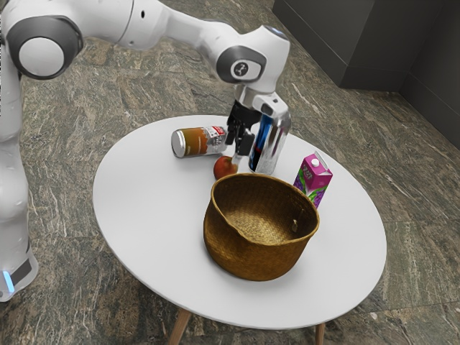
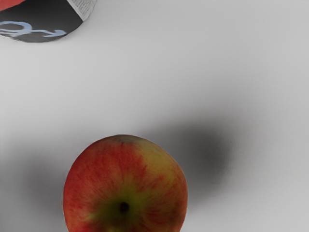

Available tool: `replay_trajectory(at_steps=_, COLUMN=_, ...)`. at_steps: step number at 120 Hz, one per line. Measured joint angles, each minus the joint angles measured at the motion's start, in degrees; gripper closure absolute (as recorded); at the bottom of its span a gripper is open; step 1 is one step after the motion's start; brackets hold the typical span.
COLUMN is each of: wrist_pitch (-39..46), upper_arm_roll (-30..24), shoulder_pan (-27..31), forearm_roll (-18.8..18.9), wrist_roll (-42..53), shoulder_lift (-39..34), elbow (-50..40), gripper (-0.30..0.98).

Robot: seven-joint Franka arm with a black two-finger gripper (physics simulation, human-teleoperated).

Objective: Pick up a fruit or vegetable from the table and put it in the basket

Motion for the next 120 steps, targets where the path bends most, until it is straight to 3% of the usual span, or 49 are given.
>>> replay_trajectory(at_steps=120, wrist_pitch=0.96, upper_arm_roll=-1.01, shoulder_pan=3.08, forearm_roll=-2.49, wrist_roll=2.36, shoulder_lift=6.00, elbow=-0.23, gripper=0.00)
